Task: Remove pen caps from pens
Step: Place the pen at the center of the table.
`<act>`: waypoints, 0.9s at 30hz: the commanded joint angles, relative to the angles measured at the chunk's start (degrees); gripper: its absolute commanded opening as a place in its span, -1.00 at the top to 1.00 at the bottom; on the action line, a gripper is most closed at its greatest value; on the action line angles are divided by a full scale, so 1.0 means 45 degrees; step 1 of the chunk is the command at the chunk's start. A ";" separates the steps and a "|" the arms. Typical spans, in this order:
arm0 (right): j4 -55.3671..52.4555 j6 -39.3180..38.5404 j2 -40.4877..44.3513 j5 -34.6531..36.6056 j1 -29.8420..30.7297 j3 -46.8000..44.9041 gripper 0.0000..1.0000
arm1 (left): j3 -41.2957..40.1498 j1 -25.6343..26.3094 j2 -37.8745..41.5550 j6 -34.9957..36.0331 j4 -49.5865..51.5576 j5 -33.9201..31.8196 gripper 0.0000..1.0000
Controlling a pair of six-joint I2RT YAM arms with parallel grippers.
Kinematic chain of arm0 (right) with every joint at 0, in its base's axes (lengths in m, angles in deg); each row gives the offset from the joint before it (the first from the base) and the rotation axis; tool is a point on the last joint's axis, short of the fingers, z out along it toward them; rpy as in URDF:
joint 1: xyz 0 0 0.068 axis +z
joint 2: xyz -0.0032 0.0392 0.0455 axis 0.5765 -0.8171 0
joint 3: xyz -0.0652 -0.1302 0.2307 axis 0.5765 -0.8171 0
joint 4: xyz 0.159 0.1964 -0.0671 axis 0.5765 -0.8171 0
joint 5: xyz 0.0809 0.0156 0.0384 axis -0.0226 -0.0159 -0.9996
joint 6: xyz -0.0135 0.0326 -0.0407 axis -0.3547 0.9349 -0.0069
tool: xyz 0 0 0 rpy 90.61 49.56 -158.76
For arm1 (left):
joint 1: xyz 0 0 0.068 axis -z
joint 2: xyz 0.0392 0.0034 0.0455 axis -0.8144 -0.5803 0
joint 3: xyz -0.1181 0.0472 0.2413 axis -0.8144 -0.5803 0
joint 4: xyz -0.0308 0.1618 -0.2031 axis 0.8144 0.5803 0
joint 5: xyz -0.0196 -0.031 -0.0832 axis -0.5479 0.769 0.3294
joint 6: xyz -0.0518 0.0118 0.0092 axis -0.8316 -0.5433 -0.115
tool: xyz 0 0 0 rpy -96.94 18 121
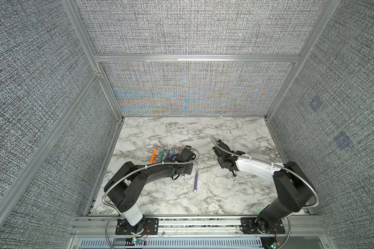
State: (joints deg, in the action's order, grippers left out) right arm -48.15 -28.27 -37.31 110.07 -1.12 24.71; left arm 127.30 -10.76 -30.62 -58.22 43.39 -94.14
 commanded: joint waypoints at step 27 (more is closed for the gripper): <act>-0.1208 0.0147 -0.1938 -0.0606 -0.0582 0.1257 0.39 | -0.2455 0.1365 0.4401 -0.0191 0.0292 0.0207 0.00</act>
State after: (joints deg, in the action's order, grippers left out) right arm -52.50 -28.23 -46.90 108.32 -3.76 30.79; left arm 117.66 -6.02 -11.71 -58.11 44.44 -93.84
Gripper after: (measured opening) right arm 0.294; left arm 0.496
